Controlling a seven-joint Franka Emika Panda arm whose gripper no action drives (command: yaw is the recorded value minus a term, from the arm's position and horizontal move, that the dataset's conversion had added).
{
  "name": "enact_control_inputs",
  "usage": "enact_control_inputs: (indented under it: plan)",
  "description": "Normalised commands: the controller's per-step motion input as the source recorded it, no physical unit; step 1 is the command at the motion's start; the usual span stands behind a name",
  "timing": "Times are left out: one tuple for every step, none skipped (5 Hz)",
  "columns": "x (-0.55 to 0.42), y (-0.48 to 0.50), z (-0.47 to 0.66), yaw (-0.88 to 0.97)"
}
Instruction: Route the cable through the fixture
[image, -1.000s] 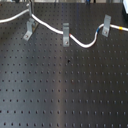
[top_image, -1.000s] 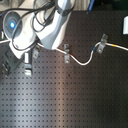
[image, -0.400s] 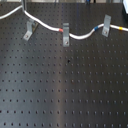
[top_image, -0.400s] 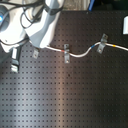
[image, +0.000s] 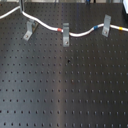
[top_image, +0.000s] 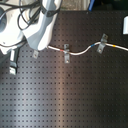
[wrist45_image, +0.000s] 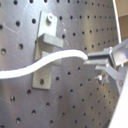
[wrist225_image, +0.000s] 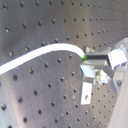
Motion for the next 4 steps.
enact_control_inputs:
  plan:
    - [0.119, -0.153, 0.00, 0.03]
    - [-0.015, -0.076, 0.26, 0.06]
    - [-0.069, 0.077, 0.17, 0.03]
    - [0.067, 0.208, 0.01, 0.03]
